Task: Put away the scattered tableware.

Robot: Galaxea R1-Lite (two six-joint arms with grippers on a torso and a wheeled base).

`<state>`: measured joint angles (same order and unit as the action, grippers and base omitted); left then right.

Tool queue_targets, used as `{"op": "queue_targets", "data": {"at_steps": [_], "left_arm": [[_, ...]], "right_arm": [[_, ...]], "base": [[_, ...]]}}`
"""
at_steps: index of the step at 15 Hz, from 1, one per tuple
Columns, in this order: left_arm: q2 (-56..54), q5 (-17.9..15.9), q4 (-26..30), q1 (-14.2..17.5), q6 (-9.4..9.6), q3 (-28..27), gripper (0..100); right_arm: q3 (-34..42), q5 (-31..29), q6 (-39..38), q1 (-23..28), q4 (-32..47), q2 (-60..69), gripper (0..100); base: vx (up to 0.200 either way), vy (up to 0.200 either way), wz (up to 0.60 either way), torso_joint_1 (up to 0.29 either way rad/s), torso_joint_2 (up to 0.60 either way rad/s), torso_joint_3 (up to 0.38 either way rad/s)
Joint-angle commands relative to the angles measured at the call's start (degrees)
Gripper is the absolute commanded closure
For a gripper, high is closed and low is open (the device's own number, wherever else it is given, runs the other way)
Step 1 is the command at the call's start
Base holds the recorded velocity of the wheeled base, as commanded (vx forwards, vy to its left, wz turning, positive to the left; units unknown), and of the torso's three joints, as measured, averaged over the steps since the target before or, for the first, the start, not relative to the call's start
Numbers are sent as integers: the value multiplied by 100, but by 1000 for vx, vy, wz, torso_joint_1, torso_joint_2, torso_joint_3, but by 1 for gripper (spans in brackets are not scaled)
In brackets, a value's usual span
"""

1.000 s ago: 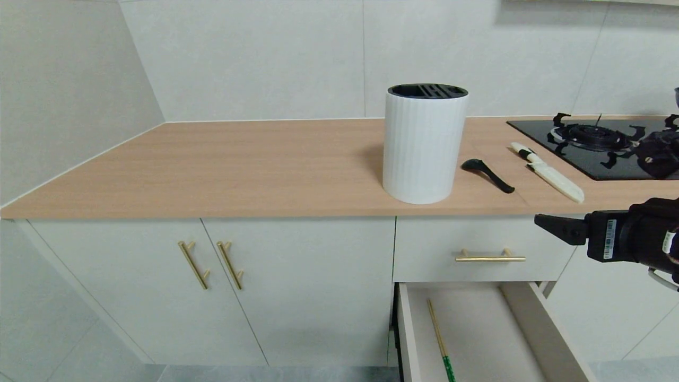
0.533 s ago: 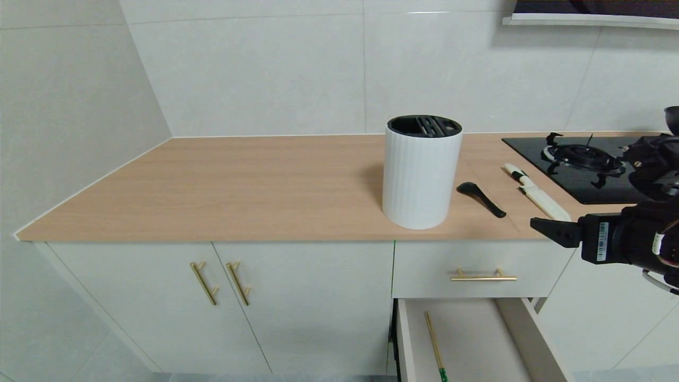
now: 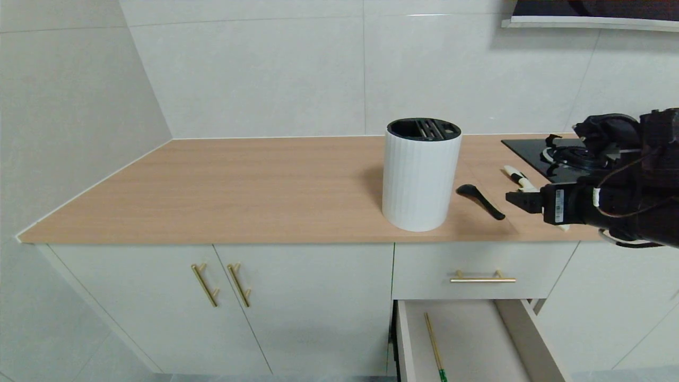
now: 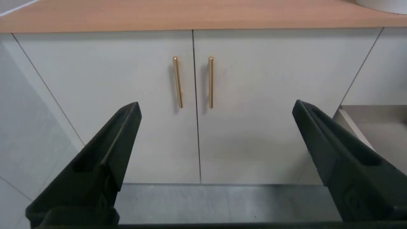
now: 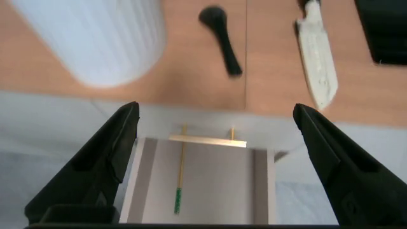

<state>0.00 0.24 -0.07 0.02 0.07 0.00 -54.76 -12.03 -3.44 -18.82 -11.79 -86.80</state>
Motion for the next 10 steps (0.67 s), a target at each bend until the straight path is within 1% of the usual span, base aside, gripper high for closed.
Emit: {"op": "queue_targets", "data": {"at_steps": [1,3,5,6,8,10], "left_arm": [[0,2,-1,6,1,0,0],[0,2,7,6,1,0,0],[0,2,-1,6,1,0,0],[0,2,-1,6,1,0,0],[0,2,-1,-2,1,0,0],[0,2,-1,-2,1,0,0]], "right_arm": [[-676,711,203,494,-25,-1050,0],[-940,1124,555,696,-78,-1489,0],[-1230,1423,757,775,-263,-1885,0],[-1336,1458,757,792,-377,-2122,0],[-1318,1449,766,889,-667,-2386,0],[-1318,1476,748,915,-772,-2491,0]], "base": [[0,0,0,0,0,0],[0,0,0,0,0,0],[0,0,0,0,0,0],[0,0,0,0,0,0],[0,0,0,0,0,0],[0,0,0,0,0,0]]}}
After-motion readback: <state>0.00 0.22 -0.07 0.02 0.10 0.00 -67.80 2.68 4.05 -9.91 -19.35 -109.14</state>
